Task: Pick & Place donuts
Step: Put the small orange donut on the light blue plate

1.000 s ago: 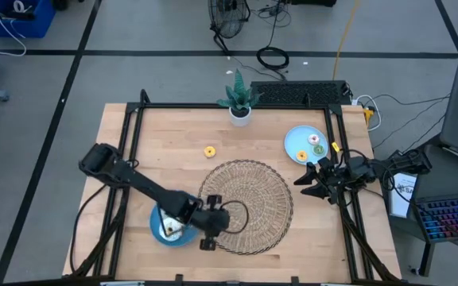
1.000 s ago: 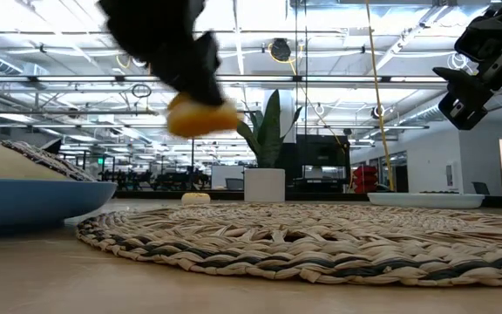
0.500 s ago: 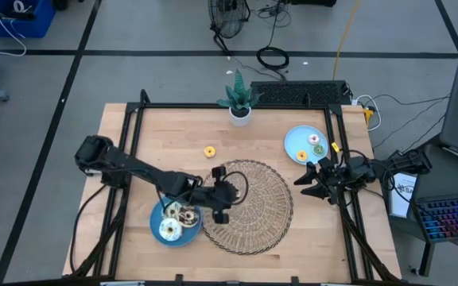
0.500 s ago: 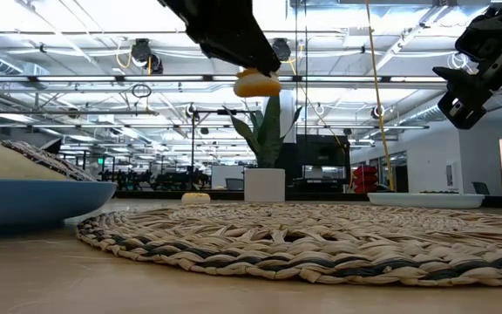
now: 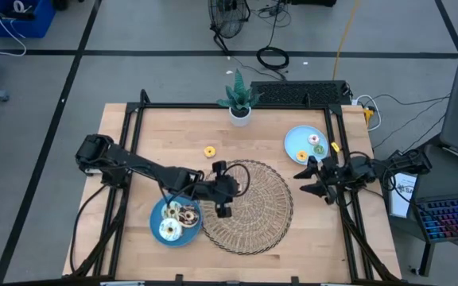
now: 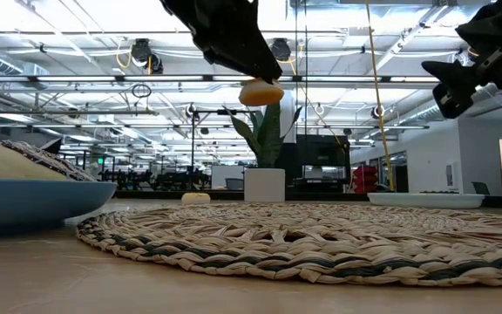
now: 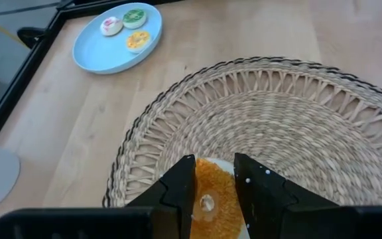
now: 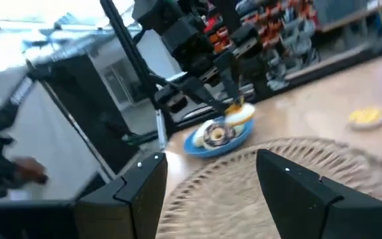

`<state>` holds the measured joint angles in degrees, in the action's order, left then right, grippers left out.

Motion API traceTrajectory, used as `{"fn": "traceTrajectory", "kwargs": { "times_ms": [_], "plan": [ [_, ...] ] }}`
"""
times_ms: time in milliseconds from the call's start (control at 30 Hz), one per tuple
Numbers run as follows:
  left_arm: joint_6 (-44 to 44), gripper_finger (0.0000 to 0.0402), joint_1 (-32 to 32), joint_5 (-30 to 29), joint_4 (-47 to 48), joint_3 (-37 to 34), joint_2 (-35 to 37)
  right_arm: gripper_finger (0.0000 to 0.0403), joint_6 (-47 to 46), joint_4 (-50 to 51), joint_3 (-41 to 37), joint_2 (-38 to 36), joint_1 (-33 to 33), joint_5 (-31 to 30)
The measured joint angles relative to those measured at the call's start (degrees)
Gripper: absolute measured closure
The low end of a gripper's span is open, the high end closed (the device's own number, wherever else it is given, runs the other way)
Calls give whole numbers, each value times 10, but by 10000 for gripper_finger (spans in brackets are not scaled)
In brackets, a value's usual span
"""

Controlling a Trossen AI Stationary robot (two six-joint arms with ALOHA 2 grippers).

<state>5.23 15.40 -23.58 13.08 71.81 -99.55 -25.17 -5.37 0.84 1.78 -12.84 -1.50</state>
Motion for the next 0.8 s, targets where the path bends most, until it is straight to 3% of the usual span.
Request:
{"fn": "traceTrajectory", "kwargs": {
  "times_ms": [133, 367, 533, 667, 800],
  "plan": [
    [0, 295, 0, 1, 0, 0, 0, 183, 13, -17, 0, 0, 0, -3],
    [-5, 295, 0, 1, 3, 0, 0, 183, -70, -42, 0, 1, 0, 0],
    [-55, 295, 1, 1, 3, 0, 0, 183, -31, -69, 0, 2, 0, -7],
    [-61, 295, 1, 1, 0, 0, 0, 183, 42, -48, 0, 23, 0, -66],
    [-63, 295, 1, 1, -12, 0, 0, 184, 95, -37, 0, 88, 0, -177]
  ]
}}
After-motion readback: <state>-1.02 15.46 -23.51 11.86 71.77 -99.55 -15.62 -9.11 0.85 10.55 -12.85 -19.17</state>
